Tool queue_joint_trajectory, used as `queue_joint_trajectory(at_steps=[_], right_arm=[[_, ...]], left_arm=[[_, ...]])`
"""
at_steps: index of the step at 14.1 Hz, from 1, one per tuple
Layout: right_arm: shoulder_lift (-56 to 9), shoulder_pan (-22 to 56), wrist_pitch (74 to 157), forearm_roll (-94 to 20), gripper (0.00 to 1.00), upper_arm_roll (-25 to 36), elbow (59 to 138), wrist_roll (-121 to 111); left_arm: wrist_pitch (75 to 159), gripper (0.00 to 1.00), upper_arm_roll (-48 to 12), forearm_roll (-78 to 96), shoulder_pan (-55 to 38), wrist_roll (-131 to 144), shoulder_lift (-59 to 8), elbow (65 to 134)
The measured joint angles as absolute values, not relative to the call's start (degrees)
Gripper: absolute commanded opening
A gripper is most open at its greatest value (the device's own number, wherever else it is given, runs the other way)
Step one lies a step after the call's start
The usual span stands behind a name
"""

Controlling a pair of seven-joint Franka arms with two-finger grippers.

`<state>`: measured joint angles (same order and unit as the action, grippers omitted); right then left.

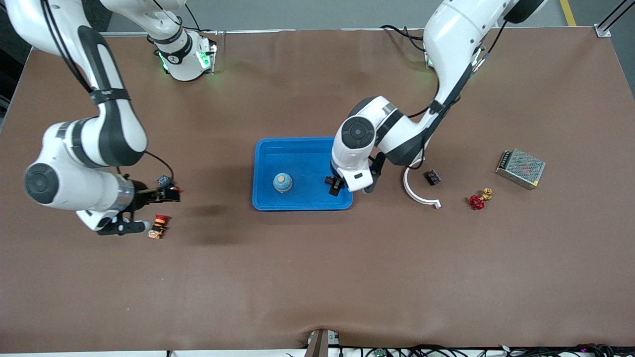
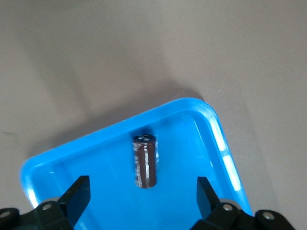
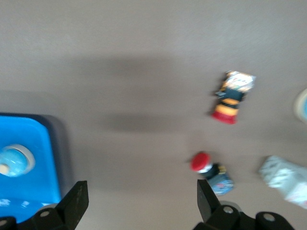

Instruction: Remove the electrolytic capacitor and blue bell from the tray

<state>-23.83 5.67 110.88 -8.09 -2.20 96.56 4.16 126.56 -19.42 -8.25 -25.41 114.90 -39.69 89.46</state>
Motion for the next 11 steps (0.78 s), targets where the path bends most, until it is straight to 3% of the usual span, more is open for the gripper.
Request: queue_joint_trajectory(at_steps=[6,10,11], right_arm=[[-21.7,20.1,135.5,-9.0,1.0,-2.4,113.4,26.2],[-21.3,30.9,137.4,-9.0,1.0,-2.3,114.8,40.8],[-21.3,32.5,137.7,-9.0,1.0,-2.3,114.8,42.8]], left_arm=[[129.4,0.83,-19.4,-9.6,-26.4,119.6,-44.1,88.2],[129.4,0.58,-19.3,-10.9,-27.5,120.4,-45.8,88.3],[129.4,0.48,-19.3,-11.1,-27.7,120.4,-46.3,88.3]])
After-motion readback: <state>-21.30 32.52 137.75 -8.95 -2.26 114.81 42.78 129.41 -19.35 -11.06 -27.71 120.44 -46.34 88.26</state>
